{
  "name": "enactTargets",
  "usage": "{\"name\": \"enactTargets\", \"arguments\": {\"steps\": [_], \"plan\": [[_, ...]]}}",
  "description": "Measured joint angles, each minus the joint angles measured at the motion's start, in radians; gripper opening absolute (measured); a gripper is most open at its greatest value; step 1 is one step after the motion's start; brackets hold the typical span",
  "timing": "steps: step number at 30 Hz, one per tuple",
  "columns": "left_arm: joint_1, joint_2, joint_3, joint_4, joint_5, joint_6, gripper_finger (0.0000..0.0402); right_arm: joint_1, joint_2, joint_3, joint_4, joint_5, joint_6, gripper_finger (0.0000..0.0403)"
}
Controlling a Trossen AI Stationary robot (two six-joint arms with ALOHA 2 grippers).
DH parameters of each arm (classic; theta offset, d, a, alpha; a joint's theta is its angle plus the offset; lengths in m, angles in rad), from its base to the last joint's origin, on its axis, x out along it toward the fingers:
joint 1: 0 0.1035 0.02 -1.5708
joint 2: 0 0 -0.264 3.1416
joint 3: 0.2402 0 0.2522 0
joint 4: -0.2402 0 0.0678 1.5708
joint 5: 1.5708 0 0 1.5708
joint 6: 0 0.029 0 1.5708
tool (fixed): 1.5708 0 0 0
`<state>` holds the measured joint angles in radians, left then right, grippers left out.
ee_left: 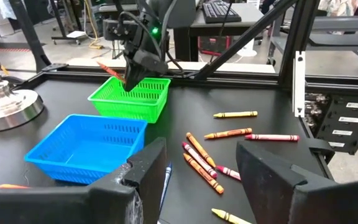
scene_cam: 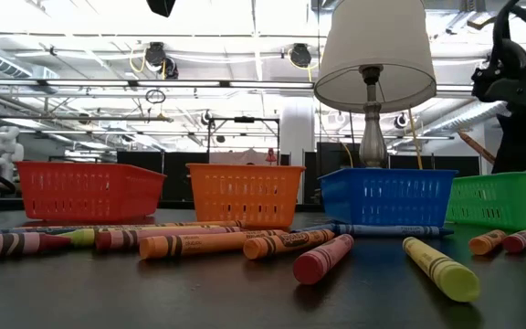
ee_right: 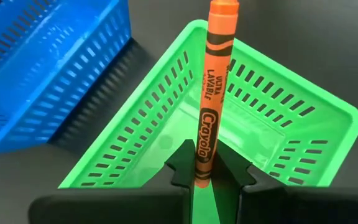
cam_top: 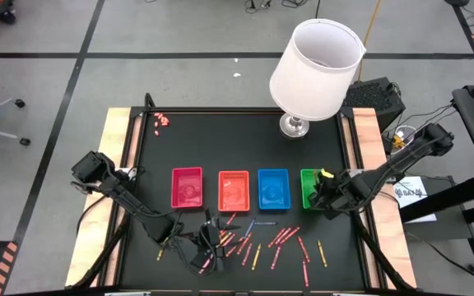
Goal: Sort crayons
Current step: Put the orange crayon into the green bin
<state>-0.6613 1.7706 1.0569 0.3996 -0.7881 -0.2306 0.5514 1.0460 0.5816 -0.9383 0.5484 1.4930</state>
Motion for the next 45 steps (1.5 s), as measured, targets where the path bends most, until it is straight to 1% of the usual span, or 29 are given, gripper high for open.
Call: {"name": "enactTargets", "arguments": {"steps": [6, 10, 14, 26, 29, 39, 42, 45], "plan": [[0.0, 0.0, 0.0, 0.0, 0.0, 0.0, 0.0196, 0.0, 0.054, 0.0, 0.032, -0.006, 0.002, 0.002], [0.0, 0.0, 0.0, 0.0, 0.0, 0.0, 0.0196, 0.0, 0.071, 0.0, 0.067, -0.049, -0.005, 0.002], [0.0, 0.0, 0.0, 0.0, -0.001, 0.0, 0.0196, 0.0, 0.084, 0.0, 0.068, -0.086, 0.029, 0.002], [0.002, 0.0, 0.0, 0.001, -0.001, -0.025, 0.0196, 0.0, 0.152, -0.001, 0.08, -0.091, 0.1, 0.0023], [0.006, 0.0, 0.0, -0.003, -0.001, -0.025, 0.0196, 0.0, 0.154, -0.001, 0.079, -0.091, 0.113, 0.0037], [0.007, 0.0, 0.0, -0.026, -0.001, -0.027, 0.0196, 0.001, 0.153, 0.001, 0.082, -0.089, 0.079, 0.0106], [0.007, 0.0, 0.0, -0.026, -0.001, -0.027, 0.0196, 0.019, 0.153, 0.02, 0.075, -0.099, 0.051, 0.0118], [0.007, 0.0, 0.0, -0.026, -0.001, -0.027, 0.0196, 0.049, 0.153, 0.069, 0.044, -0.055, 0.021, 0.0123]]}}
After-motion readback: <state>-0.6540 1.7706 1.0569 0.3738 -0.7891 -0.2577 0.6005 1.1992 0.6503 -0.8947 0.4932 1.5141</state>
